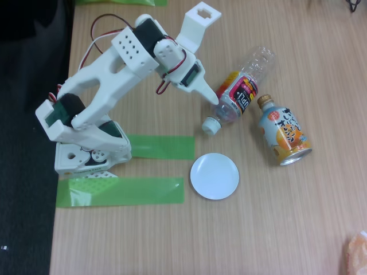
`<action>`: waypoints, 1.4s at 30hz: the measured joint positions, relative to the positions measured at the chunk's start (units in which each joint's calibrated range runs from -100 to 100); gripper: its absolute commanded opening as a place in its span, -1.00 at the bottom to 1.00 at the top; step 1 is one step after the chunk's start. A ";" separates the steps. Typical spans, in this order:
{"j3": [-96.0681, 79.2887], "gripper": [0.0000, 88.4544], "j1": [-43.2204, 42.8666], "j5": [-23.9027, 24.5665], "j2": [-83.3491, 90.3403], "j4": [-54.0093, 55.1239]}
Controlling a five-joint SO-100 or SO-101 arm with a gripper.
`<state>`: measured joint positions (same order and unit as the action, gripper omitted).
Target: Pick up the plastic bottle and stand it up on the white place
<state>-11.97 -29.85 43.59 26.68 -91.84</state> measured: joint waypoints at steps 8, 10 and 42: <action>-9.04 -0.17 0.07 -0.11 0.00 6.29; -11.66 -0.16 0.07 -0.11 0.00 8.16; -19.88 -0.15 8.14 -6.89 -13.47 19.97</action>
<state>-31.86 -21.70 36.70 13.22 -71.88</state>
